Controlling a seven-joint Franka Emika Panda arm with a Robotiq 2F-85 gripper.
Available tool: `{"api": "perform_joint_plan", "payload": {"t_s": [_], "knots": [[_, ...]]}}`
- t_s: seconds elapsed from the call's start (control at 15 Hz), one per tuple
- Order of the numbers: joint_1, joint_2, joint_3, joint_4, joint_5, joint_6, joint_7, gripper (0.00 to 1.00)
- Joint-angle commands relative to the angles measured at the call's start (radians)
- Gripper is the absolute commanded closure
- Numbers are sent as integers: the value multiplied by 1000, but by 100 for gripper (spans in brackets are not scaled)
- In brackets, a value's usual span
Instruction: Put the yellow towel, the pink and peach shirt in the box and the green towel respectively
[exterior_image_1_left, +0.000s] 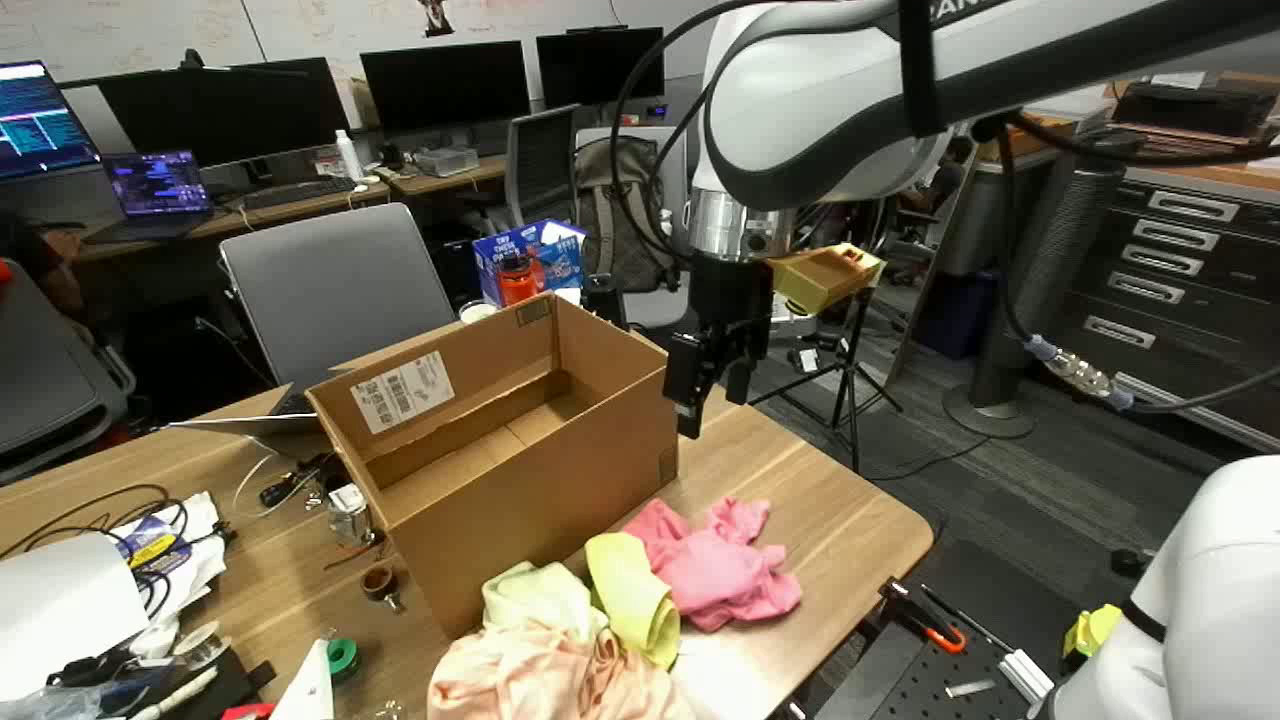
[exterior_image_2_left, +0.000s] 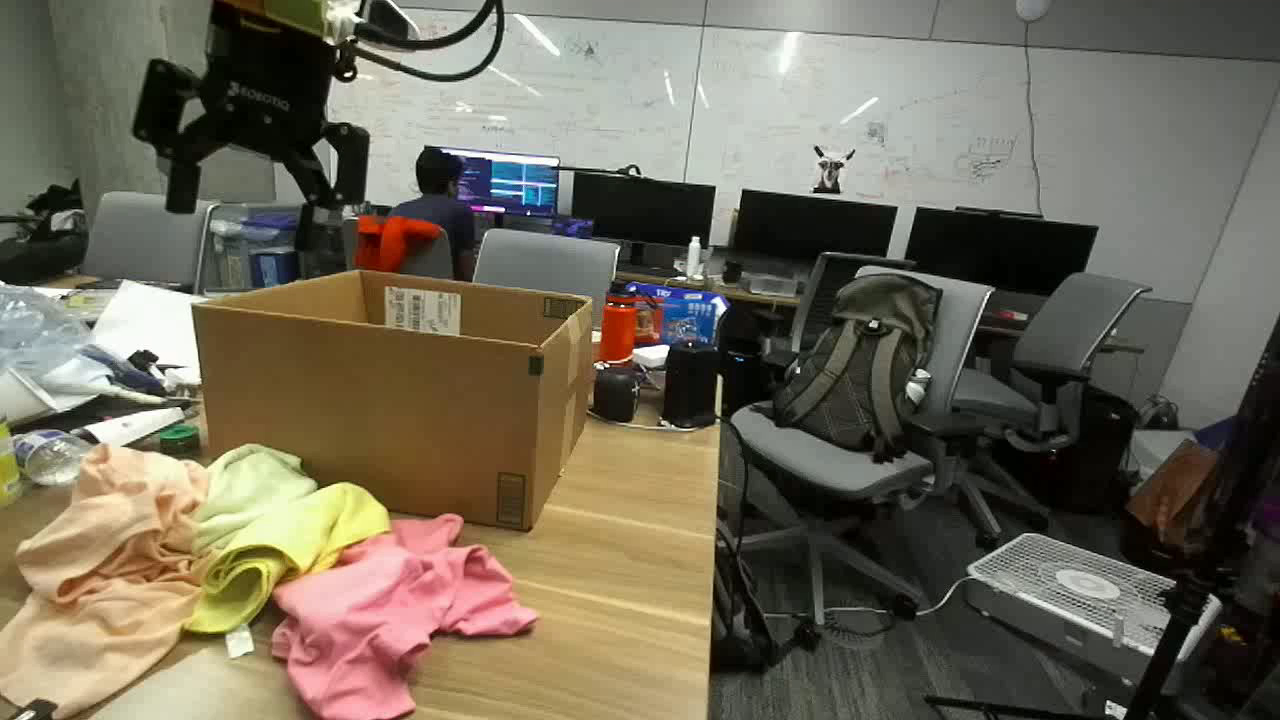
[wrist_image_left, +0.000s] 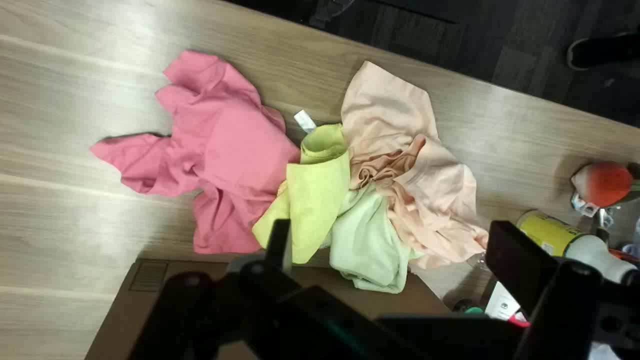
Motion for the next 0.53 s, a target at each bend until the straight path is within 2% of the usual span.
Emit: {"api": "perform_joint_plan", "payload": {"t_s": [0.0, 0.47], "knots": [[-13, 0, 11, 7, 5, -3, -4, 0], [-13, -3, 11, 18, 5, -3, -4, 0]]}}
